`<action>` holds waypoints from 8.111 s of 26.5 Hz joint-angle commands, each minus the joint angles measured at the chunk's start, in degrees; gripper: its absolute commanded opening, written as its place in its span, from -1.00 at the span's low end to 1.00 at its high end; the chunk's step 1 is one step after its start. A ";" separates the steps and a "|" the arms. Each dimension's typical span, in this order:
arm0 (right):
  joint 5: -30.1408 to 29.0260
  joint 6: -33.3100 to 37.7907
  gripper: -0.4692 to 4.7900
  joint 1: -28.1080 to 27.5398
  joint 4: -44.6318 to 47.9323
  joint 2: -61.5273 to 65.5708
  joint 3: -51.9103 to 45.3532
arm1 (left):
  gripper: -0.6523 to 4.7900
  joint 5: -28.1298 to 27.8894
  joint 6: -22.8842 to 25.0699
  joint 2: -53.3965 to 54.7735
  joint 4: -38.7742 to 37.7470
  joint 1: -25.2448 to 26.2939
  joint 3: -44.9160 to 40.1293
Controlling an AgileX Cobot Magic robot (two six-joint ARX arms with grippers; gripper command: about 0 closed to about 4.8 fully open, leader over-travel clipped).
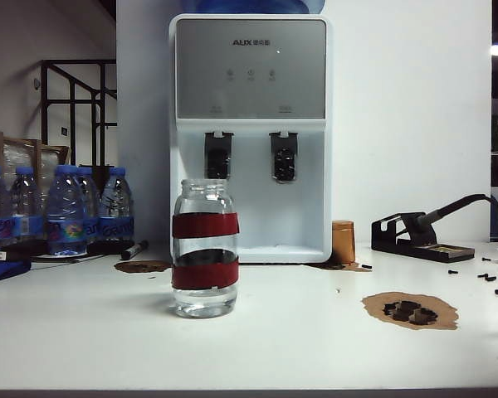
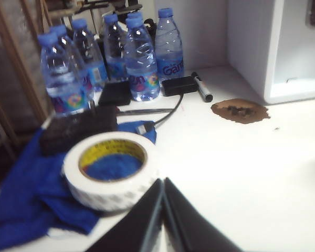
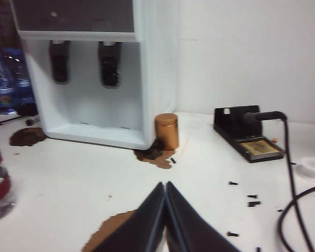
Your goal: Pick up the water bottle with two loops of red belts, then reach the front water dispenser and gently press the gray-black baffle horizontally to get a little water.
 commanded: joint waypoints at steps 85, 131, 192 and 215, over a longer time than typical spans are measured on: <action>-47.69 -10.23 0.99 0.22 -28.72 40.41 46.69 | 1.00 50.95 4.72 111.56 80.39 -14.36 29.90; -46.97 -9.66 0.98 0.22 -29.48 40.39 46.66 | -0.78 24.92 4.55 118.07 89.72 -22.53 33.92; -49.22 -8.00 0.98 0.20 -21.68 40.33 46.77 | -0.78 3.41 -6.10 123.99 54.69 -22.12 69.48; -51.47 -7.78 0.98 0.20 -22.14 36.48 46.77 | -0.78 3.39 -6.10 124.85 55.19 -22.49 73.75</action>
